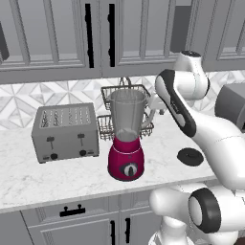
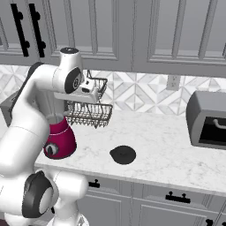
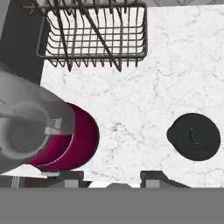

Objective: Close the lid blender by securely placing the lid on top.

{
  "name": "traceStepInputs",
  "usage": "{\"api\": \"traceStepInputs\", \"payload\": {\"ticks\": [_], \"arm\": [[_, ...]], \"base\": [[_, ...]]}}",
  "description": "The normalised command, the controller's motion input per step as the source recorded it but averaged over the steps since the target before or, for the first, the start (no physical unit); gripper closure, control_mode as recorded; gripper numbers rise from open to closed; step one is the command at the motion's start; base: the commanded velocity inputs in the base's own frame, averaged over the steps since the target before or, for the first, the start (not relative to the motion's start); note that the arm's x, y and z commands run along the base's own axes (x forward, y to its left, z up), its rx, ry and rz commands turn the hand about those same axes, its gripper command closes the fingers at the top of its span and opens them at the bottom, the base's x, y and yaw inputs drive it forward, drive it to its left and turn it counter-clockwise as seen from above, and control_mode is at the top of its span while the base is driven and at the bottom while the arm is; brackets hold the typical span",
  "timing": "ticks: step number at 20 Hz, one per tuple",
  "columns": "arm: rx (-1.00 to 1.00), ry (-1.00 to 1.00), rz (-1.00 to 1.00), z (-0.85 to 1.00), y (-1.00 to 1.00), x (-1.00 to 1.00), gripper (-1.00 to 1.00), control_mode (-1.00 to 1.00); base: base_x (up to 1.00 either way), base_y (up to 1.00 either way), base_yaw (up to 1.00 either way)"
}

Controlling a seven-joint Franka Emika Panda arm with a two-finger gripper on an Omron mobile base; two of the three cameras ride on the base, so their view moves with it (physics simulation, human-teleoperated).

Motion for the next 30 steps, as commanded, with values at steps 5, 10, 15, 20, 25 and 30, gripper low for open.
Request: {"api": "traceStepInputs", "payload": {"ticks": [5,10,15,20,25,30], "arm": [[0.0,-0.04,0.0,-0.02,-0.12,-0.24,-1.0,-1.0],[0.0,-0.05,-0.01,-0.05,-0.21,-0.39,-1.0,-1.0],[0.0,-0.05,-0.04,-0.09,-0.31,-0.3,-1.0,-1.0],[-0.01,0.0,-0.07,-0.35,-0.55,-0.32,-1.0,-1.0],[-0.05,0.03,-0.05,-0.5,-0.5,-0.21,-1.0,-1.0],[-0.08,0.05,0.0,-0.24,-0.29,-0.02,-1.0,-1.0]], "base": [[0.0,0.0,0.0],[0.0,0.0,0.0],[0.0,0.0,0.0],[0.0,0.0,0.0],[0.0,0.0,0.0],[0.0,0.0,0.0]]}}
